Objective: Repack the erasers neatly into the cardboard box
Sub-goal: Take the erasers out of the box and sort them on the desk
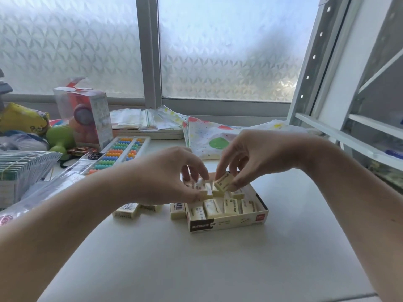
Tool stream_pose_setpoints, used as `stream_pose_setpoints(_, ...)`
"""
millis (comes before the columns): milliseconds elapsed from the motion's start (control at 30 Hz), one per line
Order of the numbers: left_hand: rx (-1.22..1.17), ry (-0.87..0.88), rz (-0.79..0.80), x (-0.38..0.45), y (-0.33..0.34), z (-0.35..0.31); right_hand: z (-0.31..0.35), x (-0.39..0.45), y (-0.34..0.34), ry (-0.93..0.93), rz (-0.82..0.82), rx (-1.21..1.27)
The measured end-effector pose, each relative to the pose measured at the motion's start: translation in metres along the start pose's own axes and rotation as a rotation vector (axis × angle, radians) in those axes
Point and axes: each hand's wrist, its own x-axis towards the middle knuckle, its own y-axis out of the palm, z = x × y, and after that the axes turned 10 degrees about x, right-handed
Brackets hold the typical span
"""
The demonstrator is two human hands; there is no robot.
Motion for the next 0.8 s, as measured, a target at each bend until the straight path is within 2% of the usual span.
stream_pose_setpoints(233, 0.012, 0.011, 0.005, -0.008, -0.013, -0.001, 0.004, 0.000, 0.005, -0.018, 0.058, -0.017)
stream_pose_setpoints(533, 0.069, 0.017, 0.083, -0.009, -0.011, -0.008, 0.004, 0.001, 0.005, -0.006, -0.012, -0.131)
stream_pose_setpoints(800, 0.123, -0.010, 0.110, -0.014, -0.016, -0.010, 0.002, -0.007, -0.005, 0.095, -0.054, -0.237)
